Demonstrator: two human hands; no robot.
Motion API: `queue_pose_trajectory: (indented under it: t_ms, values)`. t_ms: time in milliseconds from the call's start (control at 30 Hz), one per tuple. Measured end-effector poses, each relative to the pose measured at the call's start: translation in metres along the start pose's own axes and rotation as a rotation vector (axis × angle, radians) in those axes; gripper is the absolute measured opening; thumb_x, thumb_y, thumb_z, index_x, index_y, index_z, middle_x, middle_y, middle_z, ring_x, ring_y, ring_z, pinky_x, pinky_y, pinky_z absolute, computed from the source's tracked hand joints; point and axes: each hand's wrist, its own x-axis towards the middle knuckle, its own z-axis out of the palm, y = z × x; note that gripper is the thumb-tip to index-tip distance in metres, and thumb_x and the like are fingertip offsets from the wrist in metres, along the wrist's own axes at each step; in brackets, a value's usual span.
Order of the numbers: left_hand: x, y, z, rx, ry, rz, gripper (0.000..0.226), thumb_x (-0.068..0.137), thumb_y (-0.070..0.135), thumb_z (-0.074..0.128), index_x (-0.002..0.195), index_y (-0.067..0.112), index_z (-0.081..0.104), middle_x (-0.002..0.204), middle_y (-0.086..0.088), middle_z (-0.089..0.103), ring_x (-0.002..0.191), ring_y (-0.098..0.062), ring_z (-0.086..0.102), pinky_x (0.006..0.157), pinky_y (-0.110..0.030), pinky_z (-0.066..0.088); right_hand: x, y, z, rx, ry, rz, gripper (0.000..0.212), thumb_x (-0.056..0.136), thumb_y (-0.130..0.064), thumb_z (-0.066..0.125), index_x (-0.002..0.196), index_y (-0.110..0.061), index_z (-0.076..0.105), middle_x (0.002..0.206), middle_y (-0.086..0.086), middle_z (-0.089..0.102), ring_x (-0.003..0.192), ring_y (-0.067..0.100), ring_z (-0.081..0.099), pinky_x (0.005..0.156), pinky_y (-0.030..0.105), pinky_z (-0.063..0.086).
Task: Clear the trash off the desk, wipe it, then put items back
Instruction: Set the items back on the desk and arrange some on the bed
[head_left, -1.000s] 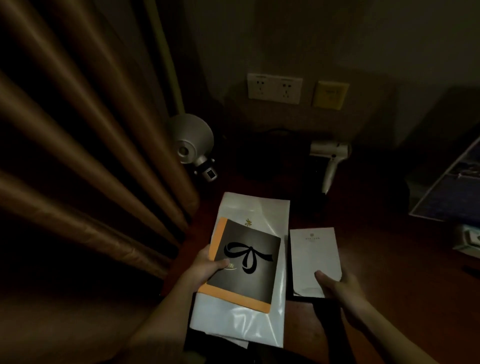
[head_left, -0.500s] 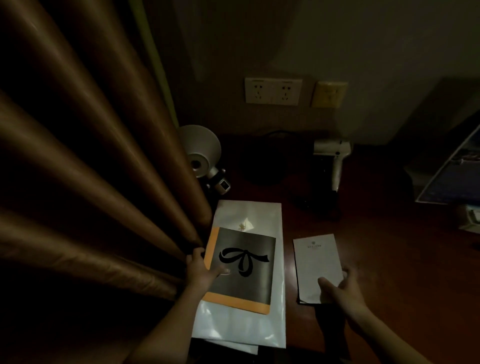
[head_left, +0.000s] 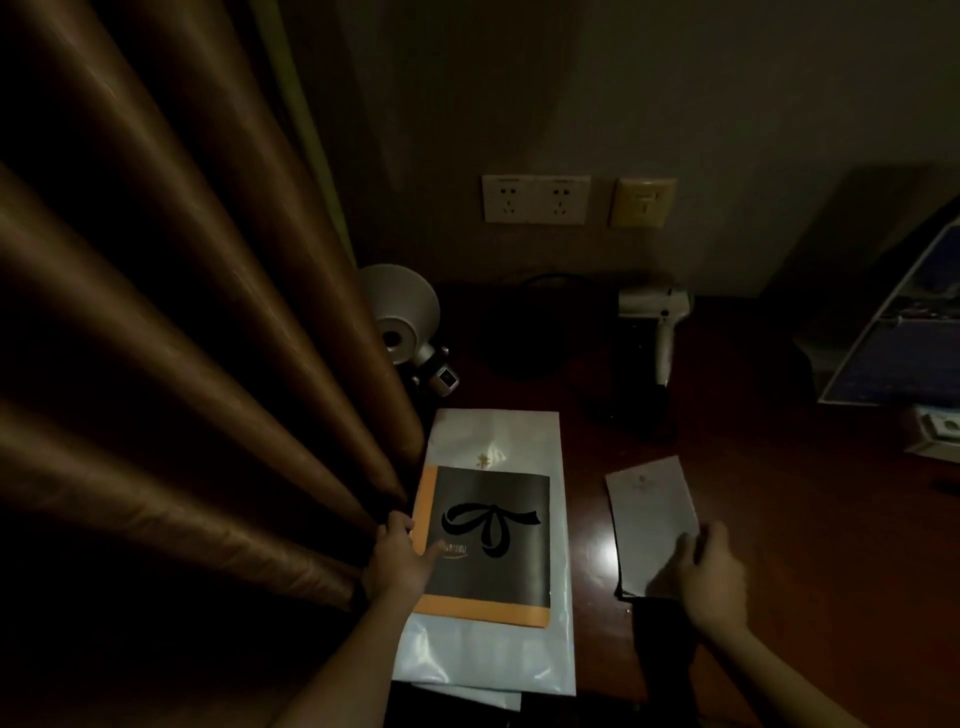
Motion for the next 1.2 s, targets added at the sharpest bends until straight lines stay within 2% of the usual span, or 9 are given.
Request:
queue_pose_trajectory:
  t_ms: [167, 300, 467, 500, 567, 633, 767, 1067, 1200]
  values:
    - [0.002, -0.001, -0.002, 0.005, 0.011, 0.016, 0.033, 0.086, 0.035, 0.066, 0.108, 0.016, 0.051, 0.111, -0.008, 0.051, 0.096, -0.027, 0.057, 0.082, -0.038, 0.051, -0.011, -0.031, 0.002, 0.543, -0.162, 0.038, 0.013, 0.099, -0.011, 0.04, 0.111, -0.008, 0.045, 0.092, 0.012, 0.058, 0.072, 0.025, 0.06, 0.054, 0.03, 0.049]
    - [0.004, -0.001, -0.003, 0.012, 0.023, 0.014, 0.024, 0.092, 0.031, 0.058, 0.109, 0.016, 0.053, 0.112, -0.008, 0.052, 0.096, -0.028, 0.057, 0.083, -0.039, 0.05, -0.018, -0.051, 0.028, 0.6, -0.311, 0.062, 0.014, 0.099, -0.012, 0.042, 0.11, -0.007, 0.049, 0.101, 0.013, 0.061, 0.085, 0.024, 0.063, 0.06, 0.027, 0.049]
    - [0.002, -0.002, -0.003, 0.008, 0.034, 0.017, 0.016, 0.095, 0.026, 0.053, 0.107, 0.015, 0.056, 0.113, -0.009, 0.053, 0.095, -0.028, 0.058, 0.083, -0.037, 0.05, -0.026, -0.056, 0.055, 0.53, -0.525, 0.029, 0.02, 0.1, -0.009, 0.038, 0.114, -0.007, 0.052, 0.101, 0.008, 0.06, 0.084, 0.015, 0.06, 0.06, 0.02, 0.048]
    - [0.002, -0.003, -0.003, 0.009, 0.037, 0.025, 0.016, 0.095, 0.025, 0.053, 0.106, 0.015, 0.056, 0.113, -0.009, 0.054, 0.095, -0.027, 0.059, 0.083, -0.037, 0.05, -0.026, -0.052, 0.059, 0.452, -0.488, -0.006, 0.021, 0.099, -0.01, 0.04, 0.116, -0.008, 0.052, 0.107, 0.01, 0.06, 0.092, 0.018, 0.059, 0.068, 0.024, 0.051]
    - [0.002, -0.004, -0.005, 0.017, 0.049, 0.044, 0.015, 0.095, 0.025, 0.053, 0.106, 0.016, 0.056, 0.112, -0.008, 0.054, 0.093, -0.026, 0.059, 0.082, -0.037, 0.051, -0.023, -0.04, 0.061, 0.171, -0.244, -0.06, 0.027, 0.095, -0.017, 0.052, 0.12, -0.009, 0.053, 0.119, 0.016, 0.054, 0.109, 0.029, 0.052, 0.087, 0.037, 0.048]
    - [0.003, -0.004, -0.006, 0.022, 0.057, 0.072, 0.014, 0.095, 0.025, 0.053, 0.106, 0.017, 0.056, 0.112, -0.006, 0.054, 0.092, -0.025, 0.059, 0.081, -0.037, 0.051, -0.019, -0.031, 0.051, -0.042, -0.006, -0.01, 0.05, 0.087, -0.023, 0.065, 0.13, -0.007, 0.046, 0.129, 0.022, 0.045, 0.119, 0.038, 0.042, 0.097, 0.045, 0.038]
    - [0.003, 0.007, -0.008, 0.049, 0.079, 0.14, 0.013, 0.094, 0.024, 0.055, 0.105, 0.019, 0.057, 0.11, -0.004, 0.053, 0.091, -0.024, 0.059, 0.077, -0.035, 0.051, -0.008, -0.014, 0.024, -0.237, -0.048, 0.175, 0.087, 0.078, -0.038, 0.075, 0.14, -0.006, 0.023, 0.141, 0.025, 0.031, 0.129, 0.041, 0.031, 0.105, 0.046, 0.031]
    - [0.008, 0.044, 0.0, 0.081, 0.06, 0.323, 0.007, 0.092, 0.02, 0.058, 0.097, 0.016, 0.058, 0.108, -0.003, 0.056, 0.088, -0.024, 0.058, 0.073, -0.036, 0.052, -0.005, -0.005, 0.018, -0.161, -0.042, 0.136, 0.082, 0.07, -0.033, 0.079, 0.131, -0.009, 0.029, 0.122, 0.013, 0.043, 0.112, 0.03, 0.045, 0.085, 0.04, 0.049]
    - [0.011, 0.064, 0.015, 0.088, -0.009, 0.412, 0.007, 0.091, 0.016, 0.057, 0.099, 0.016, 0.058, 0.107, -0.006, 0.056, 0.084, -0.023, 0.056, 0.069, -0.032, 0.048, -0.009, 0.012, 0.003, 0.026, -0.025, 0.15, 0.08, 0.069, -0.018, 0.081, 0.131, -0.012, 0.033, 0.103, 0.002, 0.046, 0.091, 0.018, 0.051, 0.06, 0.025, 0.049]
